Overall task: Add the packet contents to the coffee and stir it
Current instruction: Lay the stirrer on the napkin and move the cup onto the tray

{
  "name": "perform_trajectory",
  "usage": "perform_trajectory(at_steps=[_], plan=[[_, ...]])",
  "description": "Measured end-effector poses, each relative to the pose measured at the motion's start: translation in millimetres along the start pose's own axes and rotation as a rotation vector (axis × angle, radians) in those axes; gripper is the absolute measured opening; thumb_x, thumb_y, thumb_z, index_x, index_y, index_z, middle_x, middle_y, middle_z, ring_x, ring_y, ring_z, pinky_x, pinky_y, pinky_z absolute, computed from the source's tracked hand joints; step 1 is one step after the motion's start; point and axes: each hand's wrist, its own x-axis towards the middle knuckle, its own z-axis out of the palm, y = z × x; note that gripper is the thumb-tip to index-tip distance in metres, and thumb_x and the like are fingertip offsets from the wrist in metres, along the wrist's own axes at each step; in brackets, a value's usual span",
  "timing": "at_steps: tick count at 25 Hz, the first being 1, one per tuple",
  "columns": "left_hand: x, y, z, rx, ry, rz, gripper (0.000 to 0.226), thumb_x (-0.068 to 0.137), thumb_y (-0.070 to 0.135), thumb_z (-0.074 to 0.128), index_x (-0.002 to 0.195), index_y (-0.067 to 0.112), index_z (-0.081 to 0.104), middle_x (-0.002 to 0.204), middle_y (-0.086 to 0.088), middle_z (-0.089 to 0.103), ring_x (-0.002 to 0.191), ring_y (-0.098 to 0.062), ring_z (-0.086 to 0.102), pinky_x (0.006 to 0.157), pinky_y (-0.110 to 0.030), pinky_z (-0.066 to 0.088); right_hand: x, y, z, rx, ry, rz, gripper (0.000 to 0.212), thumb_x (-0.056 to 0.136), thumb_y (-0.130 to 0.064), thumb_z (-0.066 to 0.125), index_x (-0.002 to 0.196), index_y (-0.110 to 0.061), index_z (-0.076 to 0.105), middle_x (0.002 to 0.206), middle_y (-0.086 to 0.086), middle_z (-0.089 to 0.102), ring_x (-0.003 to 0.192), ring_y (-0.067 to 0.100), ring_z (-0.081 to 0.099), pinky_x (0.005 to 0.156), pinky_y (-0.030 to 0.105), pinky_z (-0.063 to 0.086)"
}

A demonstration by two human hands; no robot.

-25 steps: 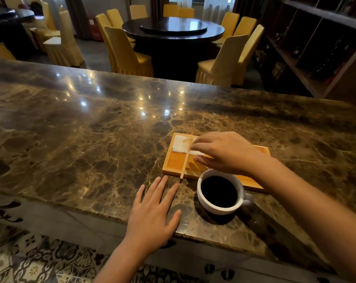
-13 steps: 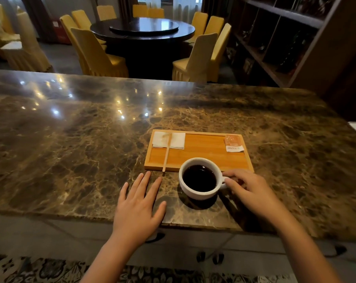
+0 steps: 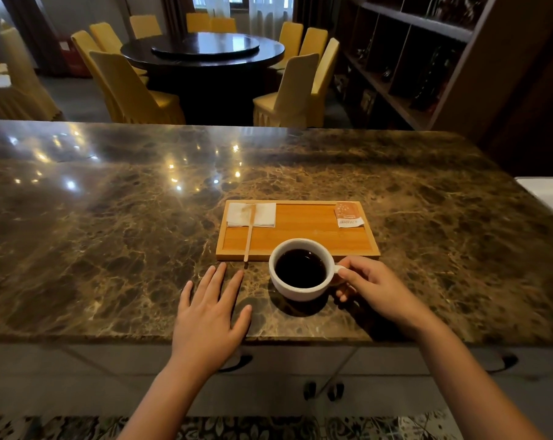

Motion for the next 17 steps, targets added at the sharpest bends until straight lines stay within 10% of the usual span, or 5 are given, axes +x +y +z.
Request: perform_trajectory(at_steps=[17], plan=[[0, 0, 0, -0.006, 0.001, 0.009, 0.058, 0.088, 0.050, 0.031, 0.136, 0.020, 0.042, 0.143, -0.012, 0.038, 0.133, -0.024, 0.027, 0.105, -0.053, 0.022, 67, -20, -46, 0.086, 0.084, -0.002, 0.020, 0.096, -0.011, 0.042, 0.094, -0.005, 0.061, 0.083, 0.008, 0.064, 0.065, 0.009, 0.061, 0.057, 0.016, 0.053]])
